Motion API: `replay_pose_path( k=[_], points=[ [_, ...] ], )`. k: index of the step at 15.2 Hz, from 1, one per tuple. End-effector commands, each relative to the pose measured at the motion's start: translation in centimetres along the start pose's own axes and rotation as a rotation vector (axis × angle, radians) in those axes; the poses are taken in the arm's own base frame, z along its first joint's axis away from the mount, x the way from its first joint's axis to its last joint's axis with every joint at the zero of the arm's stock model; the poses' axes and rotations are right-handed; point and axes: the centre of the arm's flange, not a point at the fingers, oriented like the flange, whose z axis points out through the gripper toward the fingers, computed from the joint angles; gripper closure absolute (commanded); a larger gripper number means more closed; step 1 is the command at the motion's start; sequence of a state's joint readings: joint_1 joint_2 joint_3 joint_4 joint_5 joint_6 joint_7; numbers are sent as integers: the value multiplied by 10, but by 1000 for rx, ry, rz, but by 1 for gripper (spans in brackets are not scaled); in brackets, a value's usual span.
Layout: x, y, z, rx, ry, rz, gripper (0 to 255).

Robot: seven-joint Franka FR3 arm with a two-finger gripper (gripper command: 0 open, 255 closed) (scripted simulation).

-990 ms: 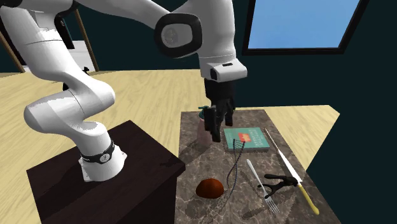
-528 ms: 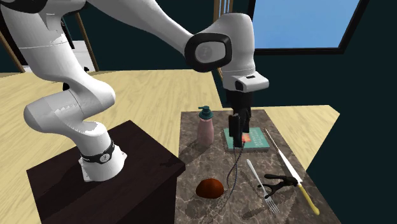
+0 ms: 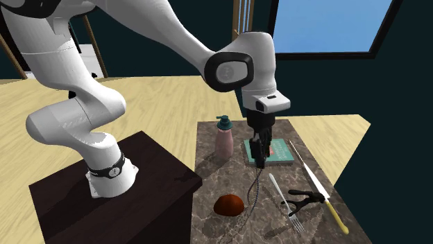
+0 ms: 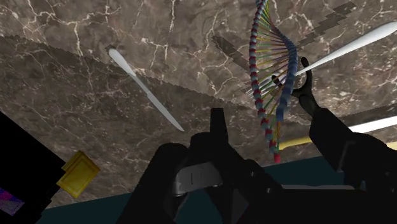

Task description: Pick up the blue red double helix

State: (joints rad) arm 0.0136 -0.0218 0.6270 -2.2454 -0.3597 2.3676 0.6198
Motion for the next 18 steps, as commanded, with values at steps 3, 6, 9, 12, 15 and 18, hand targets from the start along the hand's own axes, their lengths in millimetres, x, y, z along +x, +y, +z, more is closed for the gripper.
replay_pose_path(
  k=[3, 6, 9, 12, 15, 18],
  points=[
    [-1, 0, 1, 0, 0, 0, 255],
    [-1, 0, 1, 0, 0, 0, 255],
    [1, 0, 1, 0, 0, 0, 255],
    [5, 3, -14, 0, 0, 0, 255],
    [8, 6, -29, 0, 0, 0, 255],
    [12, 9, -44, 0, 0, 0, 255]
  ],
)
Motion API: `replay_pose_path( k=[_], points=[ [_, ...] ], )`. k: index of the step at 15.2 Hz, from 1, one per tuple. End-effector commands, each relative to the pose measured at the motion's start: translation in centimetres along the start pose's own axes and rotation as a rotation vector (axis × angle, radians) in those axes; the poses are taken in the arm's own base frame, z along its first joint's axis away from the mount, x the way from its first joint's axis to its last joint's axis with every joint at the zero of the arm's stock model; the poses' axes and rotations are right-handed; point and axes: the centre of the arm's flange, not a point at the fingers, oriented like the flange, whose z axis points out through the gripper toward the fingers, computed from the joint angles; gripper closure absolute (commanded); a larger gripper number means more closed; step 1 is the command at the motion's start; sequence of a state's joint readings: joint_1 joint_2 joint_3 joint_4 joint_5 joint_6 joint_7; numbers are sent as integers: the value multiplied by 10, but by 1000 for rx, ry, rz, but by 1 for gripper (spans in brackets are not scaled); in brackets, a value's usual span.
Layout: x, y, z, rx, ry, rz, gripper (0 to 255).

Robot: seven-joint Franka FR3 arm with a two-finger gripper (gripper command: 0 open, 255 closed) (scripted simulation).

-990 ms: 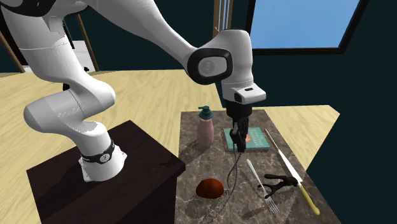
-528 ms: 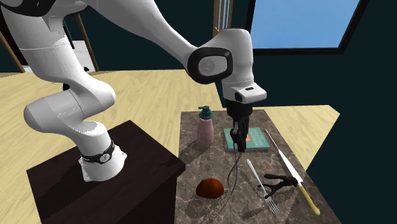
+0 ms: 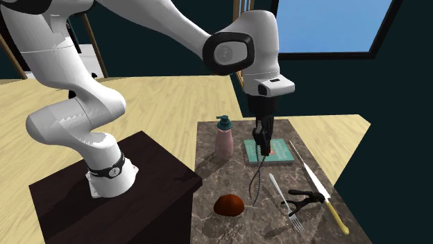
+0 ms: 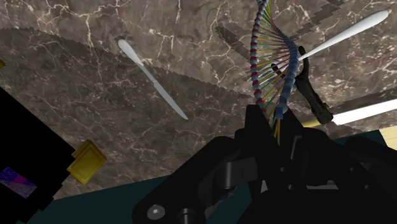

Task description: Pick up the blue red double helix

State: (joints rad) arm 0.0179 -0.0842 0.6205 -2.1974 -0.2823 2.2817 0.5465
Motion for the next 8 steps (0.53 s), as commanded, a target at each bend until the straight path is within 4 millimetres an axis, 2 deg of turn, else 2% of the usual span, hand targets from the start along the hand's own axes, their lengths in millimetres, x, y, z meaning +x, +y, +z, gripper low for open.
replay_pose_path(
  k=[1, 6, 8],
  points=[
    [3, 2, -10, 0, 0, 0, 255],
    [10, 6, -35, 0, 0, 0, 255],
    [10, 7, -36, 0, 0, 0, 255]
  ],
)
